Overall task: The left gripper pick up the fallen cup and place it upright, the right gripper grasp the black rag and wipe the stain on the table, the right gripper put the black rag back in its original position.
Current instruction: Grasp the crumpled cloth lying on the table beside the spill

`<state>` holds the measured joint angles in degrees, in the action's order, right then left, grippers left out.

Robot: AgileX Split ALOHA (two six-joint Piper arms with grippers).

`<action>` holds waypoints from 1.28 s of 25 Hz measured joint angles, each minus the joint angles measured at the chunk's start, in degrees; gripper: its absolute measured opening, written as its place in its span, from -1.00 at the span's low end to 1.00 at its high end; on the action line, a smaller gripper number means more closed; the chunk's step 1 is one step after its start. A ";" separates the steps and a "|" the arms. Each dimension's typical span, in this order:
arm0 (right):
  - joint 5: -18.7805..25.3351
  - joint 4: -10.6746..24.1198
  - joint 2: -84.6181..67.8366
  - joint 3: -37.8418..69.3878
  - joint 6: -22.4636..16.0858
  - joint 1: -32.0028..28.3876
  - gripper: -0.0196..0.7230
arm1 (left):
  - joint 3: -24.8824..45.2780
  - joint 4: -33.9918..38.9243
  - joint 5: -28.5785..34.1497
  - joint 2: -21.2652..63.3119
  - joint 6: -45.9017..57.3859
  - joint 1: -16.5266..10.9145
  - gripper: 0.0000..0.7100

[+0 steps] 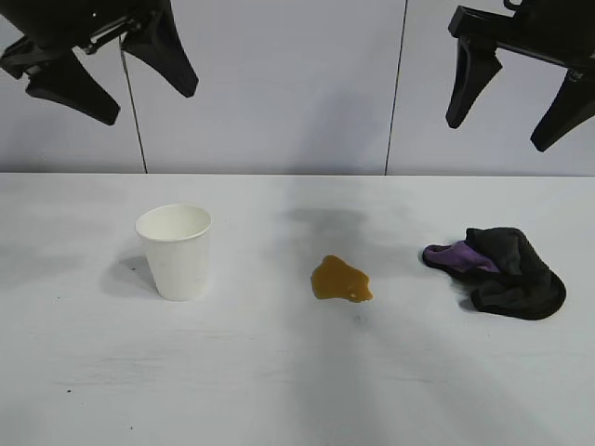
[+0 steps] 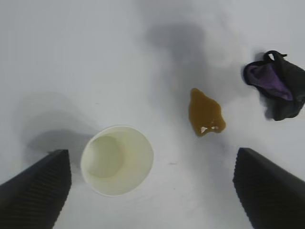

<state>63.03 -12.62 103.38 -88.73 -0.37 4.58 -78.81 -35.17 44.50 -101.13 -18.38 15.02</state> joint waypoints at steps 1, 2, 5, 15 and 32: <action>0.00 0.00 0.00 0.00 0.00 0.00 0.67 | 0.00 -1.33 0.00 -0.79 0.00 0.00 0.87; -0.05 0.00 0.00 0.00 0.00 0.00 0.67 | 0.00 -2.69 0.00 -1.39 0.00 0.00 0.87; -0.16 0.00 0.00 0.00 0.37 0.00 0.67 | 0.00 -4.99 0.00 -2.80 0.00 0.00 0.87; -3.16 -0.24 0.00 0.00 -1.05 0.00 0.67 | 0.00 -6.26 -0.99 -2.84 0.00 0.00 0.87; -4.57 15.19 8.60 0.00 -2.48 -2.09 0.58 | 0.00 -4.28 -1.35 -2.84 0.00 0.00 0.94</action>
<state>58.46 2.56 111.99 -88.73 -2.86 2.49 -78.81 -39.45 43.15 -103.98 -18.38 15.02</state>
